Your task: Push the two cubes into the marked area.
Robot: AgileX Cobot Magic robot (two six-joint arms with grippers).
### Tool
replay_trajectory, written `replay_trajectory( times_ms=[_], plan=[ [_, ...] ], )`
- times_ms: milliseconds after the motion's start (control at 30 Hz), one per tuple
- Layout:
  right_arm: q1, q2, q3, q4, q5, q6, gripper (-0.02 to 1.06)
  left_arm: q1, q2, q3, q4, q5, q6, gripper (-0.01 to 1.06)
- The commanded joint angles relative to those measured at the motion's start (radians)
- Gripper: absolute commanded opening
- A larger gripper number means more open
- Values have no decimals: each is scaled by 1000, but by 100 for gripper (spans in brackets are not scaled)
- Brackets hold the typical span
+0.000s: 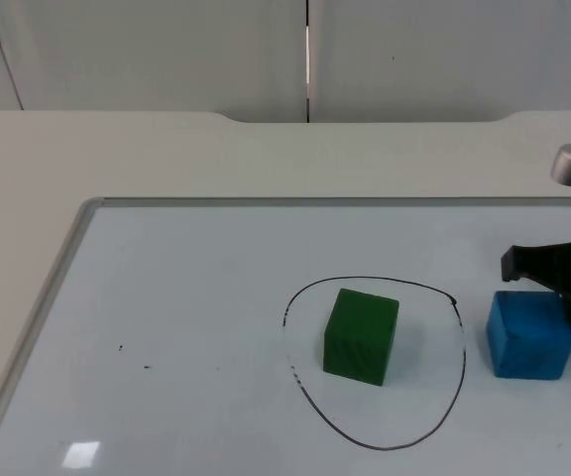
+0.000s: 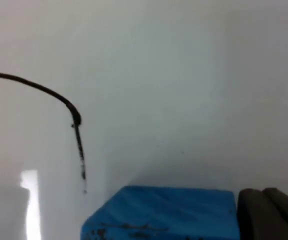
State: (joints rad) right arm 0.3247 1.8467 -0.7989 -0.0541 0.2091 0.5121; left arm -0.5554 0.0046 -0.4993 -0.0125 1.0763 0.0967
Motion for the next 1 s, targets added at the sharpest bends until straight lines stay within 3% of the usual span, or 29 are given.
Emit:
replay_trajectory(
  times_ms=[0, 300, 967],
  plan=[
    [14, 14, -20, 2, 0, 2, 0, -4, -5, 5, 1, 0, 0, 0],
    [93, 91, -119, 2, 21, 2, 0, -4, -5, 5, 1, 0, 0, 0],
    [95, 91, -128, 7, 48, 3, 0, -4, -5, 5, 1, 0, 0, 0]
  ],
)
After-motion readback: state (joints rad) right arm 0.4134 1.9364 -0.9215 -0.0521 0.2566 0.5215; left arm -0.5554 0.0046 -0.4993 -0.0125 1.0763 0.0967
